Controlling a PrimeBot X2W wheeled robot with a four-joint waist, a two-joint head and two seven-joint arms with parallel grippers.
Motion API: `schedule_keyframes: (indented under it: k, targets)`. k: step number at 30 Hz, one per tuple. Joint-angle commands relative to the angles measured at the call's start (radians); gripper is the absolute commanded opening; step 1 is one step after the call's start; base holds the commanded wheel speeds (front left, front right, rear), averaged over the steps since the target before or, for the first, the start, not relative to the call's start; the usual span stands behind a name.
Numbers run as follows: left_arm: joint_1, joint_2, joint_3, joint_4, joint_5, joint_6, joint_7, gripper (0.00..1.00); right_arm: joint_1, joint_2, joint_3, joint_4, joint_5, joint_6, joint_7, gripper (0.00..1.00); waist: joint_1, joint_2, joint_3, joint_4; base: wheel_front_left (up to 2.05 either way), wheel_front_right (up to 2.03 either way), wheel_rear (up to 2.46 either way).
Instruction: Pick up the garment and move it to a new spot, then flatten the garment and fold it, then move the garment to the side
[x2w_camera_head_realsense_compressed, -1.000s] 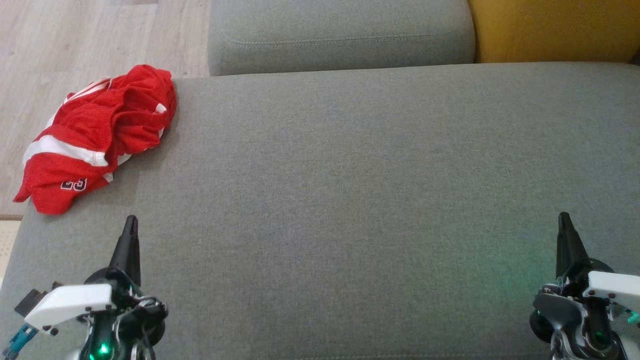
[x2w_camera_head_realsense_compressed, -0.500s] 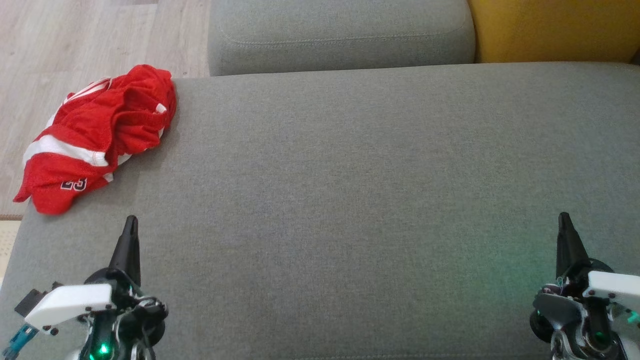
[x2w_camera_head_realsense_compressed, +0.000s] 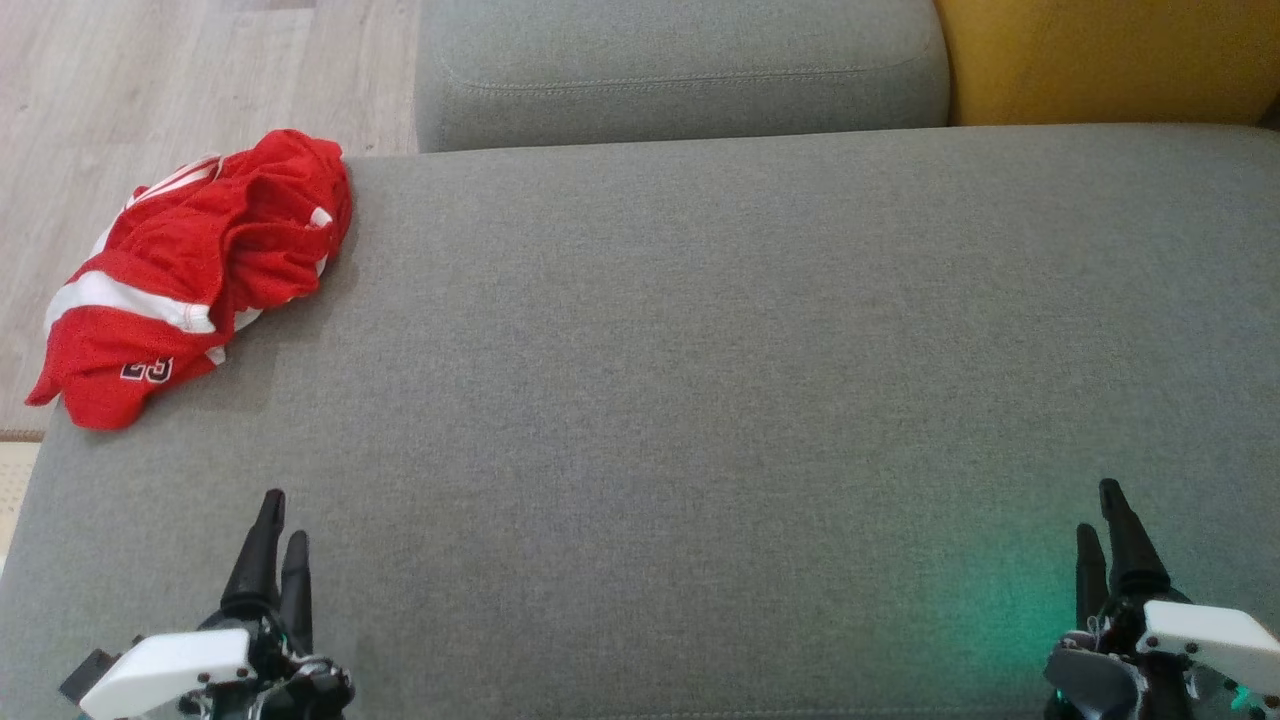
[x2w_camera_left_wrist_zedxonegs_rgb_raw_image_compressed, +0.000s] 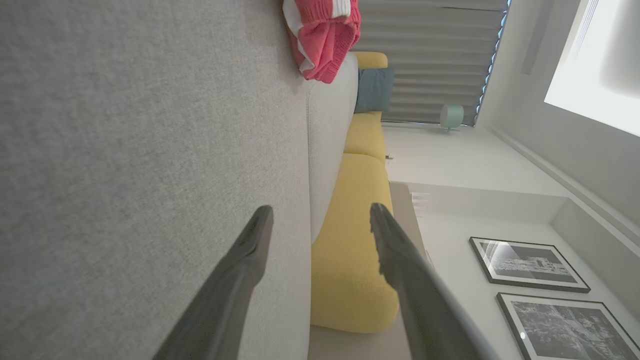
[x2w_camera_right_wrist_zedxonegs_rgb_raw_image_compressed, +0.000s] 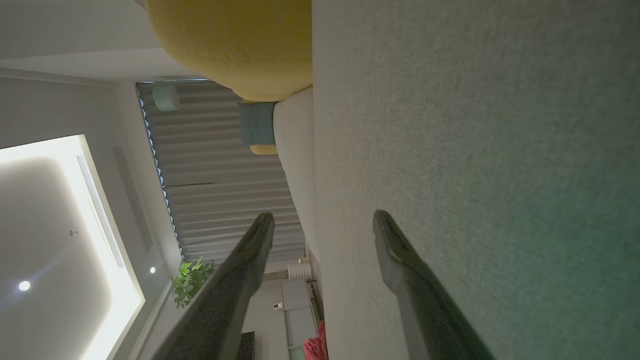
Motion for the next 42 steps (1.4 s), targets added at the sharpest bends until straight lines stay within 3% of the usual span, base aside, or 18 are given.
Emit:
schedule_keyframes:
  k: [1,23,42]
  targets:
    - [-0.035,0.009,-0.004,-0.045,0.009,0.000,-0.009,1.00,-0.041,-0.004,0.008,-0.036,-0.014,0.001,-0.015,1.00,0.0000,0.0000,0.000,0.000,0.00,0.00,0.00]
    - [-0.010,0.012,-0.037,-0.134,0.137,0.036,-0.070,1.00,-0.040,-0.006,0.049,-0.098,-0.216,0.002,-0.077,1.00,0.0000,0.0000,-0.005,-0.001,0.00,0.00,0.00]
    - [0.008,0.014,-0.086,-0.207,0.410,0.078,-0.126,1.00,-0.036,-0.007,0.115,-0.163,-0.491,0.003,-0.133,1.00,0.0000,0.0000,-0.009,-0.003,0.00,0.00,0.00]
